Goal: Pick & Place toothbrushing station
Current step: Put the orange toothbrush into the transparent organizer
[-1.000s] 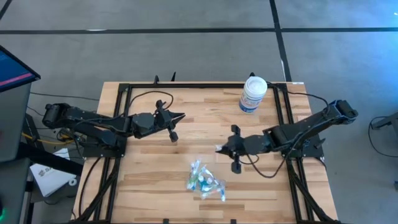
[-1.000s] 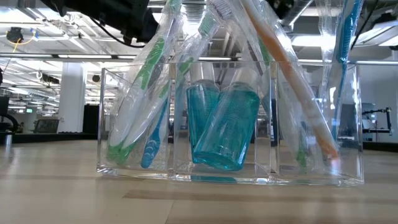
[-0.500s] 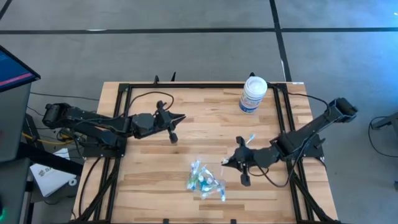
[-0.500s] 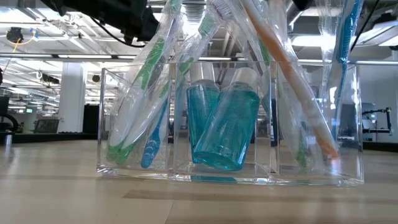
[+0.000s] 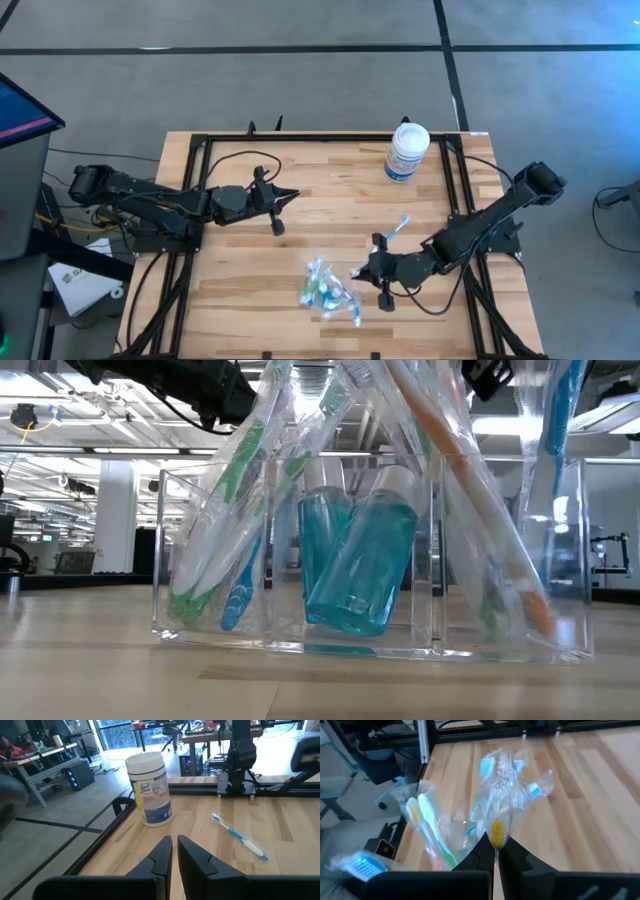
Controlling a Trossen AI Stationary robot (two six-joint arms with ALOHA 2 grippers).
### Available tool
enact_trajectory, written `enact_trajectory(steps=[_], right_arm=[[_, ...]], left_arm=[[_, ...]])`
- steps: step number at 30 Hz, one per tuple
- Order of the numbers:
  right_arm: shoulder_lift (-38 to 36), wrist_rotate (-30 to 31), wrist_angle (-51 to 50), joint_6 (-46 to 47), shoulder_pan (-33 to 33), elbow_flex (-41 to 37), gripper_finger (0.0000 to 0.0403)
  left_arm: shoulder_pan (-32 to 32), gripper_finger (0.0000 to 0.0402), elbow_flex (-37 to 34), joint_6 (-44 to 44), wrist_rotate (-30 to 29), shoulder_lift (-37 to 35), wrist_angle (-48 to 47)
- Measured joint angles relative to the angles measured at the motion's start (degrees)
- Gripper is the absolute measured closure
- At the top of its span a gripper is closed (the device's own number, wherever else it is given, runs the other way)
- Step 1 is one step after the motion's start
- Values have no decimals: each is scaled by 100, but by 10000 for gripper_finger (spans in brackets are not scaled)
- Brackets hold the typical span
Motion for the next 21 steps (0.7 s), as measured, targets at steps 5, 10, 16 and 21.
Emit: enact_trajectory(steps=[5,10,16,21], right_arm=[[111,-149,90,14,-11,-1,403],[-141,17,55,-52,-11,-1,403],[-417,45,114,-162,130,-1,403],[-377,43,273,-108,353,0,403]], left_arm=[[2,380,0,0,-2,0,11],[2,380,0,0,-2,0,13],[2,380,0,2,-2,0,15],[2,380,0,2,-2,0,17]])
